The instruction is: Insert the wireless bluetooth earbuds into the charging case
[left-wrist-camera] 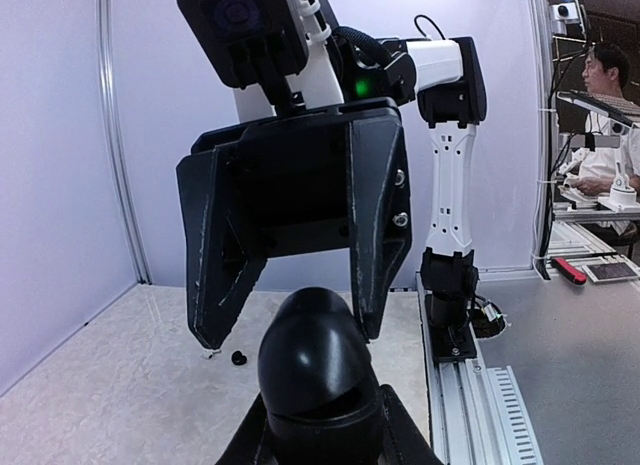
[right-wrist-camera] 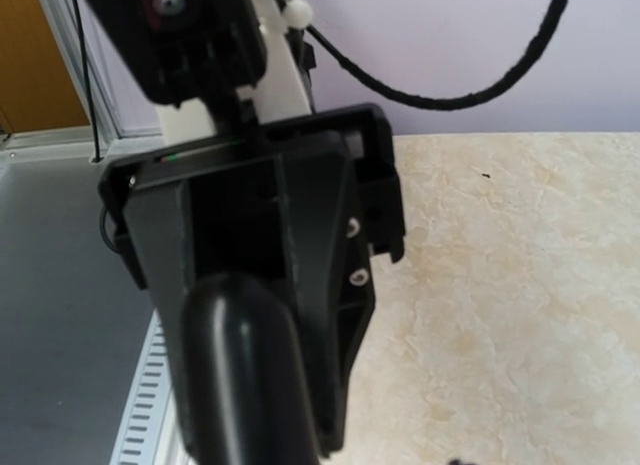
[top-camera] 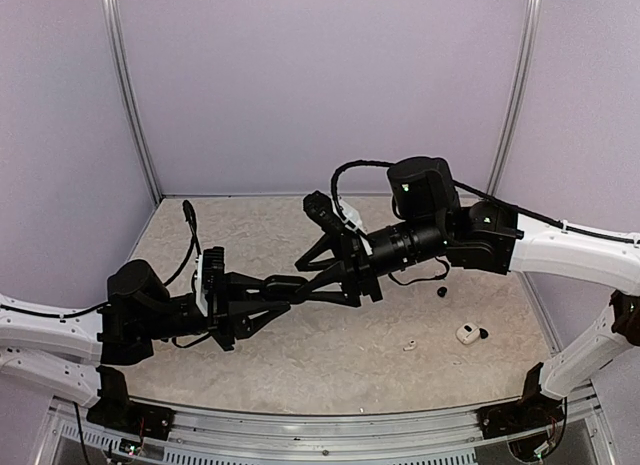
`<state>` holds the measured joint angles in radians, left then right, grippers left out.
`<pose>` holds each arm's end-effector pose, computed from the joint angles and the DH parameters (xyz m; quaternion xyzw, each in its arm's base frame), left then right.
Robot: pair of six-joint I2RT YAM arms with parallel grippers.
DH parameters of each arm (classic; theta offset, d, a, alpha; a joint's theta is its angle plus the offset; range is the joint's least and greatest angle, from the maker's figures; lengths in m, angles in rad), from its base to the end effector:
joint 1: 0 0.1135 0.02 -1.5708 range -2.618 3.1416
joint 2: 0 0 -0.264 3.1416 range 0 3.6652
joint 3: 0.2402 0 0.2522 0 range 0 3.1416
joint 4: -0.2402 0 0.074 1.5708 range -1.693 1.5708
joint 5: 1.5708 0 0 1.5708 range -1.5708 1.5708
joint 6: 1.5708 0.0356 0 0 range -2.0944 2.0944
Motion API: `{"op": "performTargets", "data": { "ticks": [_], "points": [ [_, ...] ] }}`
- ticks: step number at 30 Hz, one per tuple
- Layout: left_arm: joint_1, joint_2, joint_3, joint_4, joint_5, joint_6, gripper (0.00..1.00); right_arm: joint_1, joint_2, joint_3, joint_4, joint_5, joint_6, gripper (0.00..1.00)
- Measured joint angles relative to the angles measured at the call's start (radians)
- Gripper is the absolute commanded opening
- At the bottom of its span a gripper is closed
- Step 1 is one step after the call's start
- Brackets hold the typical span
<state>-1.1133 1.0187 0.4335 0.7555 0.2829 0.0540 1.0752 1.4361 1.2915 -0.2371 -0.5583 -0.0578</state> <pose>0.0907 -0.2067 0.2713 0.4415 0.4729 -0.4609 0.6074 0.1414 0.3013 0.3604 -0.5576 0.5891 0.4616 0.3591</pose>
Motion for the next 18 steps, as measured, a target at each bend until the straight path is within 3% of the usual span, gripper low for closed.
{"op": "performTargets", "data": {
  "ticks": [18],
  "points": [
    [-0.01, 0.003, 0.0, -0.007, 0.023, 0.003, 0.0, -0.03, -0.011, 0.0, 0.023, 0.013, 0.018, 0.55]
  ]
}}
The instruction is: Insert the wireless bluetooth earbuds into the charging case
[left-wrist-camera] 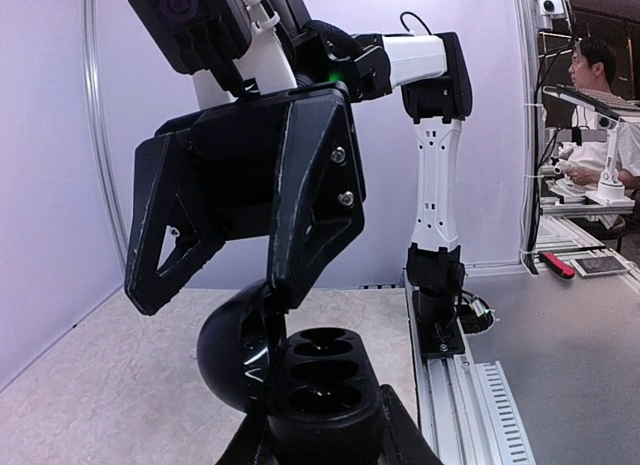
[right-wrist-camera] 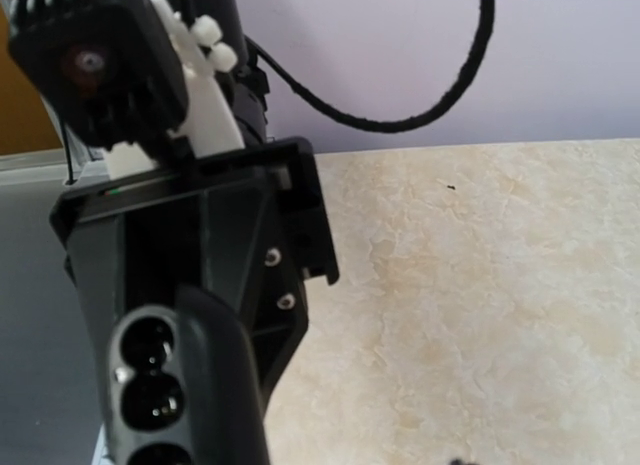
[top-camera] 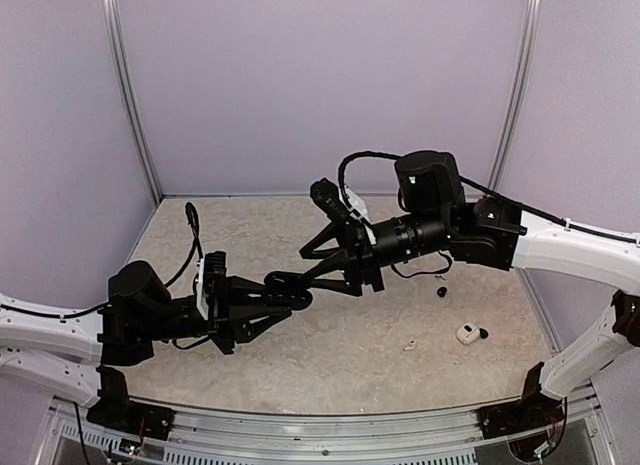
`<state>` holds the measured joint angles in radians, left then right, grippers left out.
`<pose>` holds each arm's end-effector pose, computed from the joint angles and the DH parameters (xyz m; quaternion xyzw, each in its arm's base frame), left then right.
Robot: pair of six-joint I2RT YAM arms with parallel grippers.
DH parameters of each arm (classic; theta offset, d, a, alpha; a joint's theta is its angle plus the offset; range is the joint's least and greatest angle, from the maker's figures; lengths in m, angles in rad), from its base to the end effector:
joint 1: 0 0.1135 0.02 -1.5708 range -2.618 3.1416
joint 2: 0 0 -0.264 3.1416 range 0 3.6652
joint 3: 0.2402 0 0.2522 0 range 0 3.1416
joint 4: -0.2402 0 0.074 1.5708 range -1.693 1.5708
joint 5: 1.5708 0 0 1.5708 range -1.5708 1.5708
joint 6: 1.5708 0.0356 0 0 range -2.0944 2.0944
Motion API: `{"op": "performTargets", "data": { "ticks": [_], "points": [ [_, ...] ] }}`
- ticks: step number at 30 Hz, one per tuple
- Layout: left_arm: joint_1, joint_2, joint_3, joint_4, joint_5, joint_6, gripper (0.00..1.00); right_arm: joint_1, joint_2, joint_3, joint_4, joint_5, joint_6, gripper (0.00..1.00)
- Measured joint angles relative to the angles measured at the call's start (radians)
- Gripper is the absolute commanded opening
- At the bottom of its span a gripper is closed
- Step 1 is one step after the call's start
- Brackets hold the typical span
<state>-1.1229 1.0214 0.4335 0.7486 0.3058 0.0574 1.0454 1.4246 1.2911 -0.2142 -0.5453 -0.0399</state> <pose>0.0881 -0.2082 0.2700 0.4528 0.4676 -0.4673 0.5982 0.1498 0.2952 0.3660 -0.5396 0.5954 0.4596 0.3783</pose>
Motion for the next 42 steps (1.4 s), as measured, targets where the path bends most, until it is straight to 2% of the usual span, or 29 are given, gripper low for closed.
{"op": "performTargets", "data": {
  "ticks": [7, 13, 17, 23, 27, 32, 34, 39, 42],
  "points": [
    [0.0, 0.001, 0.0, 0.0, 0.001, 0.0, 0.0, 0.0, 0.0, -0.004, 0.005, -0.022, -0.005, 0.62],
    [0.0, 0.021, 0.0, 0.011, 0.001, -0.008, 0.0, 0.0, -0.003, -0.019, 0.006, -0.06, -0.028, 0.8],
    [0.007, 0.036, -0.001, 0.027, 0.001, -0.019, 0.0, 0.0, -0.031, -0.037, 0.01, -0.054, -0.033, 0.8],
    [0.026, 0.054, -0.014, 0.077, 0.0, -0.037, 0.0, -0.025, -0.075, -0.039, -0.001, 0.019, 0.013, 0.7],
    [0.034, 0.074, -0.026, 0.103, -0.004, -0.051, 0.0, -0.133, -0.087, -0.082, -0.041, 0.067, 0.124, 0.64],
    [0.048, 0.095, -0.042, 0.145, -0.009, -0.078, 0.0, -0.342, -0.138, -0.211, -0.196, 0.19, 0.3, 0.58],
    [0.052, 0.108, -0.046, 0.165, -0.009, -0.086, 0.0, -0.414, -0.175, -0.262, -0.278, 0.261, 0.37, 0.51],
    [0.067, 0.129, -0.053, 0.201, -0.007, -0.106, 0.0, -0.475, -0.27, -0.339, -0.449, 0.406, 0.512, 0.39],
    [0.071, 0.132, -0.053, 0.213, -0.006, -0.114, 0.0, -0.504, -0.322, -0.393, -0.538, 0.493, 0.617, 0.37]
  ]
}}
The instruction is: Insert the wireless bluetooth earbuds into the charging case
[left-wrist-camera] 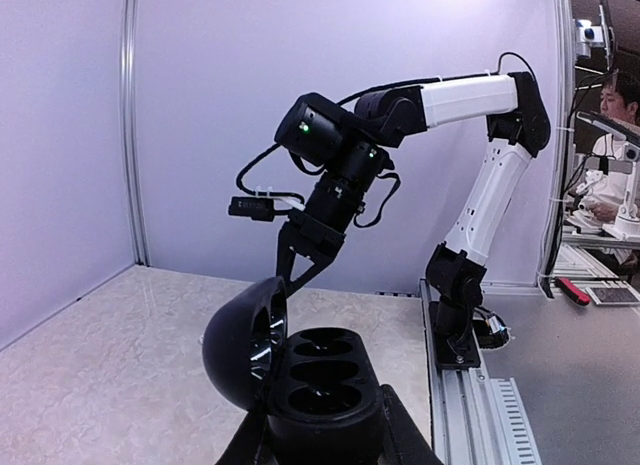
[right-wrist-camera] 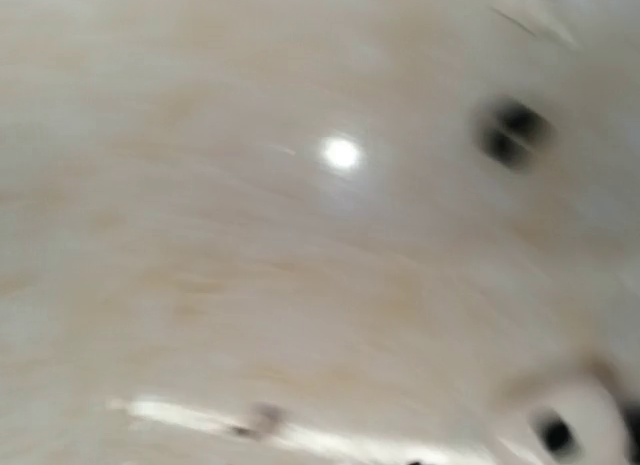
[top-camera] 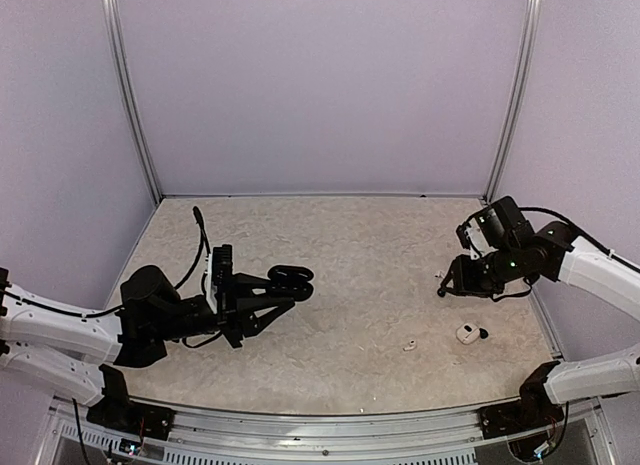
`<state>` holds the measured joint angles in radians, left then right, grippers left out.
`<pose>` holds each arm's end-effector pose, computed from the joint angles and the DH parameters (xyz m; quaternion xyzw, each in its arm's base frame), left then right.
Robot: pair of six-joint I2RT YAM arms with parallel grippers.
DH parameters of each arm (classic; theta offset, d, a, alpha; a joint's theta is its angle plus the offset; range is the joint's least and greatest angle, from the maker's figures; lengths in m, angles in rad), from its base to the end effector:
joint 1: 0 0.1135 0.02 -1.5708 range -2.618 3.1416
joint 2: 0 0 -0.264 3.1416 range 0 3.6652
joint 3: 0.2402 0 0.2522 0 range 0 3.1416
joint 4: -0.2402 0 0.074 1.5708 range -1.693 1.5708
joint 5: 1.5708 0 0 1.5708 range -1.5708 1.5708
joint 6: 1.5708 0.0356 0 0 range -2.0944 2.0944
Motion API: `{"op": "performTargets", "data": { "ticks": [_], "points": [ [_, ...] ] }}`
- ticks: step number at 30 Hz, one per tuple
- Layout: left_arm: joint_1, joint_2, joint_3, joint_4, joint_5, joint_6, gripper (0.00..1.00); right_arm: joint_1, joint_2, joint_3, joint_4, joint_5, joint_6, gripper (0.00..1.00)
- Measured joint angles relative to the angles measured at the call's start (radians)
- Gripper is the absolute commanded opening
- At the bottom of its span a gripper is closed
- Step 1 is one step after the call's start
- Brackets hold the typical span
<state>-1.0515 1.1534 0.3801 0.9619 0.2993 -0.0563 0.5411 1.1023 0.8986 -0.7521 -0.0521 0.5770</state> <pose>0.1081 -0.2103 0.2469 0.4018 0.4990 -0.4816 0.5980 0.1842 0.1129 0.2688 0.0092 0.9528 0.1815 0.2433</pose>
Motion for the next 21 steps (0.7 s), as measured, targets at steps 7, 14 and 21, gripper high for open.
{"op": "performTargets", "data": {
  "ticks": [7, 14, 21],
  "points": [
    [0.009, 0.0, 0.0, 0.024, 0.004, -0.015, 0.0, -0.09, -0.037, -0.042, -0.185, 0.13, 0.208, 0.29],
    [0.016, 0.0, -0.003, 0.033, 0.005, -0.019, 0.0, -0.304, -0.035, -0.135, -0.208, 0.079, 0.283, 0.29],
    [0.018, -0.005, -0.006, 0.033, 0.004, -0.019, 0.0, -0.341, -0.013, -0.174, -0.161, 0.033, 0.291, 0.29]
  ]
}}
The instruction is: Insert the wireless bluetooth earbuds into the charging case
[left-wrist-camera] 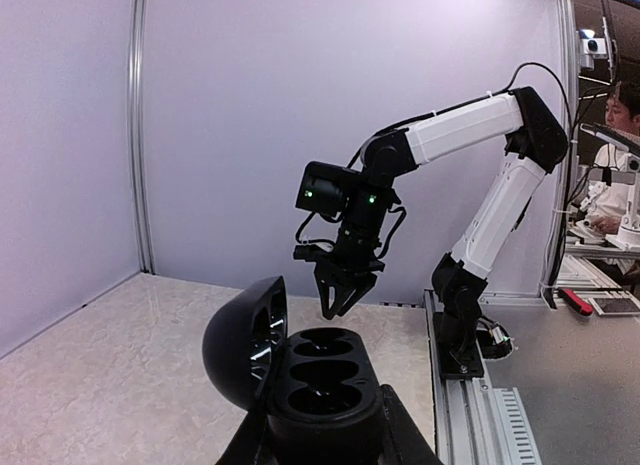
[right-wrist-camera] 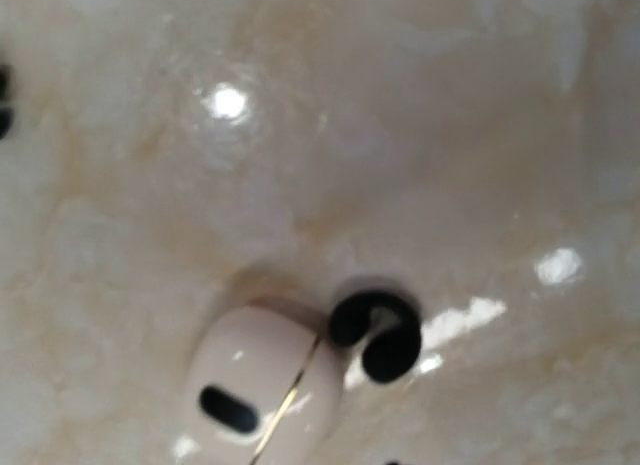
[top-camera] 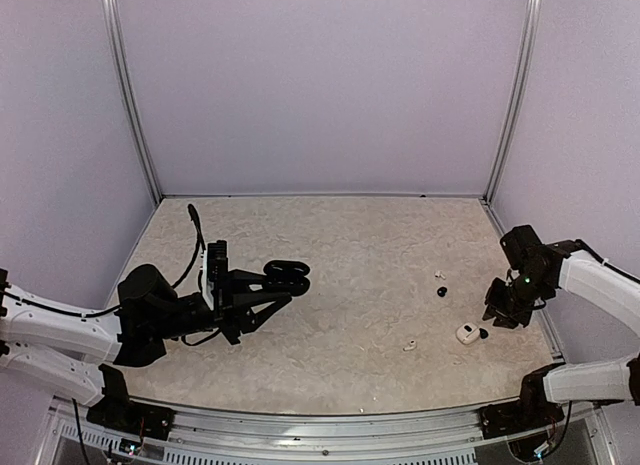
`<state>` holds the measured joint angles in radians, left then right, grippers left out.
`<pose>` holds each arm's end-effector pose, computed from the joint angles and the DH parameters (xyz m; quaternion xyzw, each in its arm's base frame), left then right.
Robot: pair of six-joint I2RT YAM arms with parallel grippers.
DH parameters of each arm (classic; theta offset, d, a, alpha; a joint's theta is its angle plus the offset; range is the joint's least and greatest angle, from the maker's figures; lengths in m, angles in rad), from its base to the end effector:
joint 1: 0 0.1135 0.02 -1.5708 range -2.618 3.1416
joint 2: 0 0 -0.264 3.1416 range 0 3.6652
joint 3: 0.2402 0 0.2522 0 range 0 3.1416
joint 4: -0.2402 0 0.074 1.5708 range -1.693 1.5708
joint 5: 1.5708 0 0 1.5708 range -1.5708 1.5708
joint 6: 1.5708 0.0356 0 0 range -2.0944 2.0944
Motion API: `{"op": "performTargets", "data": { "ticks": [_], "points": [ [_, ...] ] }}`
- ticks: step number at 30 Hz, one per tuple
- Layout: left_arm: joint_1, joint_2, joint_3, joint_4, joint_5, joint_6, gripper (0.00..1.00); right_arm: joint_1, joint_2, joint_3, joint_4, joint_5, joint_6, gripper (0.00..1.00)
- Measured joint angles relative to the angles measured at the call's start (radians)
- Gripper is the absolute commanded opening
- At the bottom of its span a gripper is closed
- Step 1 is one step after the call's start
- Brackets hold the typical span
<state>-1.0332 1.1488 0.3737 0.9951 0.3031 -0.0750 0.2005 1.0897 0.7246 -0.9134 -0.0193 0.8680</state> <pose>0.1108 -0.2066 0.2493 0.3895 0.4941 -0.4862 0.6064 0.1759 0.0365 0.2112 0.3228 0.9352 0.0824 0.1205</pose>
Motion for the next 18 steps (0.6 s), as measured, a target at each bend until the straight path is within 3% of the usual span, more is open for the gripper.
{"op": "performTargets", "data": {
  "ticks": [18],
  "points": [
    [0.0, -0.008, 0.0, 0.0, 0.0, 0.001, 0.0, -0.026, 0.097, -0.103, 0.147, 0.025, 0.002, 0.3]
  ]
}}
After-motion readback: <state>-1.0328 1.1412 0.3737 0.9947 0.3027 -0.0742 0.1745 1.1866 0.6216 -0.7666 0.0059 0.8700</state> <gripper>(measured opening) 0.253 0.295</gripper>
